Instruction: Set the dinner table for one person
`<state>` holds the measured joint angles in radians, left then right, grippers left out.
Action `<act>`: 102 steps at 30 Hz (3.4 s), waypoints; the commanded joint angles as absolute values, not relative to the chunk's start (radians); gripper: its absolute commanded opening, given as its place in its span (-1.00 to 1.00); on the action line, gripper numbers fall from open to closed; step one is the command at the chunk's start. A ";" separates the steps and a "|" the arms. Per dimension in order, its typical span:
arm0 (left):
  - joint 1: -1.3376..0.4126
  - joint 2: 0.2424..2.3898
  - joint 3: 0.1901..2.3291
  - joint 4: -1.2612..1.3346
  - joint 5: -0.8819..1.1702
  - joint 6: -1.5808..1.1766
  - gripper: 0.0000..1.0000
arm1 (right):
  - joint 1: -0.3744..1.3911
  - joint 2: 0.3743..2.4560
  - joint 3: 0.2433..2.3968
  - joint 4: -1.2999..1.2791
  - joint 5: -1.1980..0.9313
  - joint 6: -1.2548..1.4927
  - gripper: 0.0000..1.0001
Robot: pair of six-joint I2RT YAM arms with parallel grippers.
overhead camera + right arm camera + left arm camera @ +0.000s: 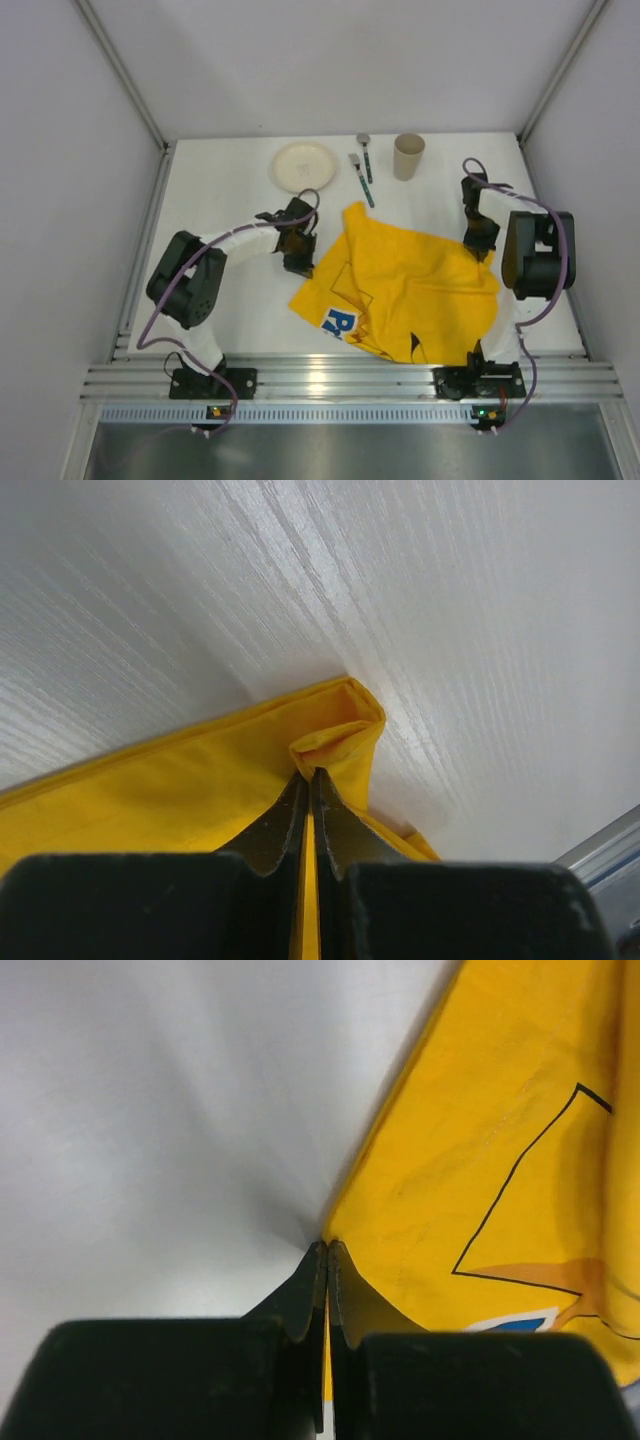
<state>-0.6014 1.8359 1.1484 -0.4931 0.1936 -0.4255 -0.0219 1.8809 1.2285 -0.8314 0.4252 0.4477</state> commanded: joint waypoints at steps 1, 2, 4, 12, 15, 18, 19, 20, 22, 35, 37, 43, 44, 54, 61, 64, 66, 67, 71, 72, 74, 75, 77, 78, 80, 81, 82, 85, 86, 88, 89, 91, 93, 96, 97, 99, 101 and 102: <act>-0.477 1.675 1.043 -0.652 -0.064 -0.469 -1.00 | -0.017 1.951 1.262 -0.772 0.413 0.460 -1.00; -0.444 1.639 1.028 -0.685 -0.072 -0.477 -1.00 | -0.017 1.979 1.275 -0.773 0.420 0.465 -1.00; -0.341 1.550 0.989 -0.718 -0.096 -0.500 -1.00 | -0.018 2.008 1.324 -0.781 0.422 0.471 -1.00; -0.242 1.395 0.921 -0.839 -0.166 -0.603 -1.00 | -0.008 2.201 1.651 -0.845 0.353 0.476 -1.00; -0.248 1.321 0.873 -0.859 -0.143 -0.656 -1.00 | 0.063 2.247 1.747 -0.854 0.315 0.450 -1.00; -0.252 1.276 0.881 -0.884 -0.092 -0.692 -1.00 | 0.119 2.286 1.822 -0.865 0.288 0.408 -1.00; -0.252 1.273 0.881 -0.881 -0.071 -0.695 -1.00 | 0.130 2.295 1.836 -0.867 0.288 0.400 -1.00; -0.252 1.273 0.882 -0.877 -0.052 -0.693 -0.90 | 0.138 2.312 1.845 -0.867 0.278 0.387 -1.00; -0.252 1.279 0.882 -0.864 -0.023 -0.687 -0.19 | 0.155 2.322 1.864 -0.873 0.264 0.377 -1.00; -0.252 1.513 1.149 -0.692 -0.103 -0.520 0.96 | 0.192 1.903 1.561 -0.862 0.295 0.376 0.99; -0.252 1.598 1.213 -0.610 -0.075 -0.512 0.96 | 0.222 1.827 1.493 -0.847 0.232 0.379 1.00; -0.270 1.925 1.425 -0.482 0.075 -0.483 0.96 | 0.322 1.694 1.214 -0.750 0.105 0.420 1.00; -0.273 1.957 1.460 -0.476 0.084 -0.480 0.96 | 0.324 1.675 1.165 -0.720 0.078 0.423 0.99; -0.267 2.006 1.385 -0.474 -0.023 -0.473 0.96 | 0.325 1.623 0.881 -0.479 -0.167 0.472 0.89; -0.239 1.939 1.272 -0.482 -0.142 -0.459 0.96 | 0.324 1.635 0.833 -0.499 -0.112 0.472 0.87; -0.233 1.936 1.250 -0.480 -0.152 -0.451 0.96 | 0.324 1.647 0.847 -0.508 -0.117 0.477 0.86; -0.233 1.934 1.256 -0.480 -0.147 -0.449 0.96 | 0.327 1.649 0.847 -0.514 -0.121 0.476 0.86; -0.233 1.931 1.261 -0.482 -0.152 -0.449 0.96 | 0.325 1.648 0.845 -0.512 -0.129 0.476 0.85; -0.233 1.892 1.307 -0.521 -0.170 -0.449 0.96 | 0.356 1.603 0.906 -0.580 -0.086 0.463 0.82; -0.233 1.855 1.315 -0.534 -0.176 -0.449 0.96 | 0.365 1.559 0.932 -0.600 -0.066 0.451 0.82; -0.235 1.806 1.344 -0.578 -0.216 -0.462 0.96 | 0.376 1.511 1.043 -0.644 -0.045 0.437 0.84; -0.235 1.775 1.345 -0.586 -0.233 -0.468 0.96 | 0.373 1.479 1.087 -0.649 -0.044 0.430 0.88; -0.235 1.672 1.335 -0.594 -0.261 -0.491 0.96 | 0.362 1.474 1.250 -0.660 -0.037 0.417 0.93; -0.235 1.639 1.328 -0.594 -0.264 -0.505 0.96 | 0.348 1.500 1.311 -0.663 -0.037 0.416 0.96; -0.235 1.550 1.307 -0.594 -0.262 -0.515 0.97 | 0.295 1.557 1.501 -0.676 -0.040 0.428 0.99; -0.235 1.520 1.299 -0.592 -0.256 -0.520 0.96 | 0.275 1.639 1.570 -0.693 -0.029 0.437 0.98; -0.235 1.500 1.290 -0.595 -0.247 -0.528 0.96 | 0.258 1.691 1.720 -0.750 0.027 0.442 0.99; -0.236 1.437 1.287 -0.641 -0.207 -0.543 0.96 | 0.200 1.955 2.092 -0.923 0.125 0.443 0.90; -0.239 1.408 1.287 -0.656 -0.193 -0.546 0.96 | 0.181 2.027 2.199 -0.966 0.133 0.440 0.89; -0.242 1.376 1.279 -0.689 -0.186 -0.549 0.97 | 0.166 2.234 2.517 -1.073 0.144 0.436 0.87; -0.244 1.362 1.276 -0.696 -0.187 -0.549 0.96 | 0.152 2.284 2.590 -1.094 0.147 0.440 0.86; -0.245 1.325 1.276 -0.721 -0.186 -0.554 0.96 | 0.132 2.315 2.546 -1.024 0.143 0.475 0.83; -0.245 1.309 1.284 -0.741 -0.187 -0.560 0.97 | 0.106 2.269 2.412 -0.935 0.129 0.512 0.79; -0.247 1.299 1.279 -0.746 -0.198 -0.581 0.97 | 0.100 2.340 2.364 -0.890 0.094 0.494 0.76; -0.245 1.304 1.278 -0.752 -0.209 -0.597 0.97 | 0.100 2.373 2.426 -0.925 0.060 0.488 0.74; -0.247 1.324 1.299 -0.791 -0.209 -0.620 0.96 | 0.101 2.443 2.486 -0.951 0.037 0.465 0.59; -0.255 1.364 1.341 -0.804 -0.206 -0.621 0.96 | 0.100 2.448 2.468 -0.925 0.032 0.462 0.42; -0.264 1.380 1.356 -0.807 -0.207 -0.615 0.97 | 0.098 2.442 2.451 -0.910 0.032 0.460 0.13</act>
<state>-0.2474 1.3468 1.2976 -0.7666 -0.1997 -0.5941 0.0944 2.4615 2.4111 -0.9283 0.0612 0.4713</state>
